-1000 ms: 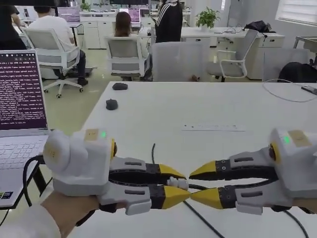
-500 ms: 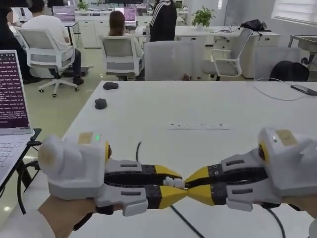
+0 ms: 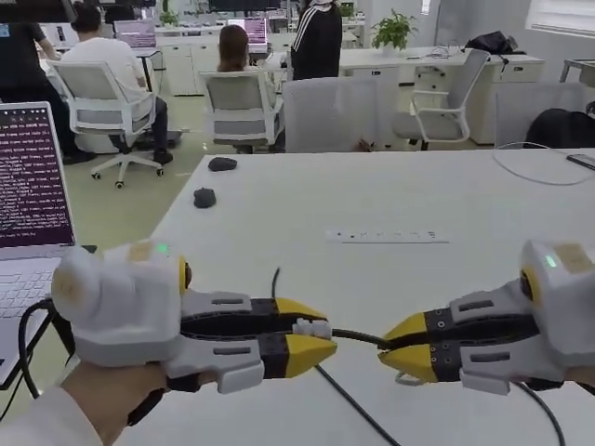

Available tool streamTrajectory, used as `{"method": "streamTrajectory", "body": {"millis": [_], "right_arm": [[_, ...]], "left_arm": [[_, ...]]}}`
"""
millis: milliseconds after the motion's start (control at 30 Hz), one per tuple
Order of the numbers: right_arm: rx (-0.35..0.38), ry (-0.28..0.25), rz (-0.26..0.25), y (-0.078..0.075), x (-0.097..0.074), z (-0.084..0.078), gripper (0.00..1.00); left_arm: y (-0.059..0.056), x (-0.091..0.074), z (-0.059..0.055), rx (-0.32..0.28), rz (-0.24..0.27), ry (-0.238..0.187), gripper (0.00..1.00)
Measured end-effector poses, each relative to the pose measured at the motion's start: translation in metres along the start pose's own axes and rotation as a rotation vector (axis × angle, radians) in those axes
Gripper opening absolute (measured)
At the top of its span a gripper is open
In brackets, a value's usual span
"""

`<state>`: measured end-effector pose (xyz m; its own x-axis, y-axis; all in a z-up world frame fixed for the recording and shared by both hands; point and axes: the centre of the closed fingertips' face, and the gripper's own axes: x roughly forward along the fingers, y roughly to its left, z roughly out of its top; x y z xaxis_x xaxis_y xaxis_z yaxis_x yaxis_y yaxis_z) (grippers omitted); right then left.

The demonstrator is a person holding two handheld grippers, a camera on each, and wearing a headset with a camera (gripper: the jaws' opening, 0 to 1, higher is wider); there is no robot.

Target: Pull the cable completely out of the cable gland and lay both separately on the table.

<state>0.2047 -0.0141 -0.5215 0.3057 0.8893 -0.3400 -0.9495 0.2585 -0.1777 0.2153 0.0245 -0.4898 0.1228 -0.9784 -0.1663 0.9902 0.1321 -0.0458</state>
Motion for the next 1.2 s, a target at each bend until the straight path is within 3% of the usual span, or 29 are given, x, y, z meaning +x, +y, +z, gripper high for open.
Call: {"method": "streamTrajectory", "body": {"millis": [533, 667, 833, 1200], "right_arm": [[0.027, 0.008, -0.022, -0.003, -0.007, -0.008, 0.04], [0.042, -0.004, -0.033, -0.005, -0.006, -0.008, 0.05], [0.046, -0.018, -0.045, -0.01, -0.003, -0.003, 0.16], [0.016, -0.045, 0.015, -0.008, 0.016, 0.01, 0.15]], "left_arm": [[-0.001, 0.008, -0.001, -0.02, -0.013, -0.015, 0.17], [-0.002, 0.008, 0.004, -0.012, -0.023, -0.033, 0.17], [-0.001, 0.008, 0.002, 0.002, -0.028, -0.011, 0.16], [0.005, 0.004, 0.003, -0.012, -0.001, -0.029, 0.17]]}}
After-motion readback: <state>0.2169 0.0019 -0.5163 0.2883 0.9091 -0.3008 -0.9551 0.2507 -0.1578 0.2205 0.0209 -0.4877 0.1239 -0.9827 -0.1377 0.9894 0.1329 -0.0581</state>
